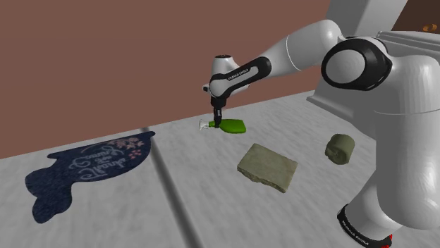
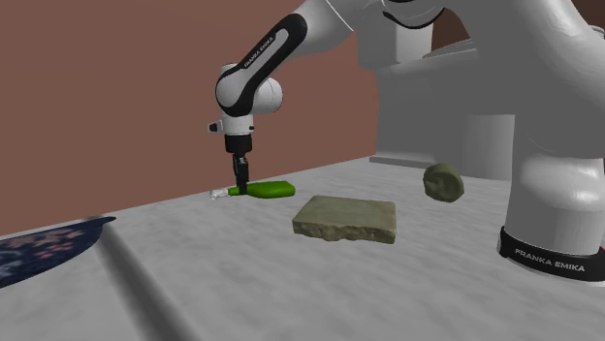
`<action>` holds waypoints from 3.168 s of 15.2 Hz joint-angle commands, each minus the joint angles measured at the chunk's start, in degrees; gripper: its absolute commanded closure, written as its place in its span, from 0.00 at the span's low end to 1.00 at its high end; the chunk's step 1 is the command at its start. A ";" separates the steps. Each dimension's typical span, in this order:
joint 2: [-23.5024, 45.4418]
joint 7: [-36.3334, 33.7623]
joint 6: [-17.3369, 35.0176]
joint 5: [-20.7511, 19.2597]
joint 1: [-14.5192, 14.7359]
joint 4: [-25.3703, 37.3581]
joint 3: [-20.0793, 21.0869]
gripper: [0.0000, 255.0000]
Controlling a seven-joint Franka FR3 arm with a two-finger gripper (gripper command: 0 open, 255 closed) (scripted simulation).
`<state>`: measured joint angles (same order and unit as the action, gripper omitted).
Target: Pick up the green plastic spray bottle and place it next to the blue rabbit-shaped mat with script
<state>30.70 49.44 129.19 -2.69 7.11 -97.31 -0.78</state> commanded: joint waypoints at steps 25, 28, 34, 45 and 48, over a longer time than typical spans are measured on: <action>-10.75 -9.28 -9.15 -1.11 6.65 -2.03 2.65 1.00; -11.67 -13.05 -8.98 -1.55 9.11 -3.31 3.77 1.00; -11.93 -18.32 -8.44 -2.21 12.51 -4.41 5.35 1.00; -8.02 -19.00 -1.36 -2.88 12.63 -7.60 5.09 1.00; -6.76 -19.20 0.49 -3.09 12.68 -8.20 4.99 1.00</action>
<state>23.52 30.35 128.87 -5.69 19.76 -105.14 4.24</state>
